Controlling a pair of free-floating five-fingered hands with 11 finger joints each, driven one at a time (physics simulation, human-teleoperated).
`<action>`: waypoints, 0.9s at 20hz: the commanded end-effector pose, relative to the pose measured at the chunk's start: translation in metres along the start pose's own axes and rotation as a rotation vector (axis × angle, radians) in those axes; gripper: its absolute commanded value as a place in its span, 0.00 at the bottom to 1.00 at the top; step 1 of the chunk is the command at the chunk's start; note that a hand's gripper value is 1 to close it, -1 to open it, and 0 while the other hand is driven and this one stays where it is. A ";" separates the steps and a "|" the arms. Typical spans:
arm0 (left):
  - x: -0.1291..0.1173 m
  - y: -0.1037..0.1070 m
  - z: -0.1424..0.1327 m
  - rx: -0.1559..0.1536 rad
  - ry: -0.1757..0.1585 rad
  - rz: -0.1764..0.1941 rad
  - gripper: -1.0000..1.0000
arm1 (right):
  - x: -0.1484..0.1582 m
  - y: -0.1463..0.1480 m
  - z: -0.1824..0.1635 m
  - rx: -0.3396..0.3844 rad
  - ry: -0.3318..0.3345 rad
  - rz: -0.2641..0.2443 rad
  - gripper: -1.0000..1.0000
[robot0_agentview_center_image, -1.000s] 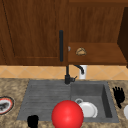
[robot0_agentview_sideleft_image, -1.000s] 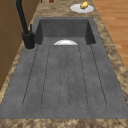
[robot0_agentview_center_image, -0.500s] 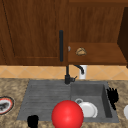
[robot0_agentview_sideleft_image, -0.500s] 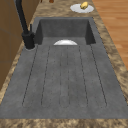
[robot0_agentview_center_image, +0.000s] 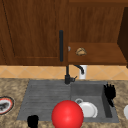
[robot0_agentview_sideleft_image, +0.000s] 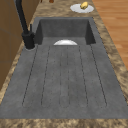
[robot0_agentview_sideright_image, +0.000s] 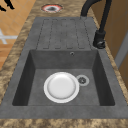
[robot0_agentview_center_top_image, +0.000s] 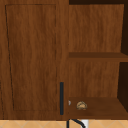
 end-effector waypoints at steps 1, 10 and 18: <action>0.000 0.000 0.000 0.000 0.000 0.000 0.50 | 0.003 -0.023 -0.001 -0.053 0.035 0.056 0.00; 0.000 0.000 0.000 0.000 0.000 0.000 0.50 | 0.009 -0.076 0.021 -0.130 0.031 0.051 0.00; 0.000 0.000 0.000 0.000 0.000 0.000 0.50 | 0.013 -0.122 0.082 -0.136 0.041 -0.039 0.00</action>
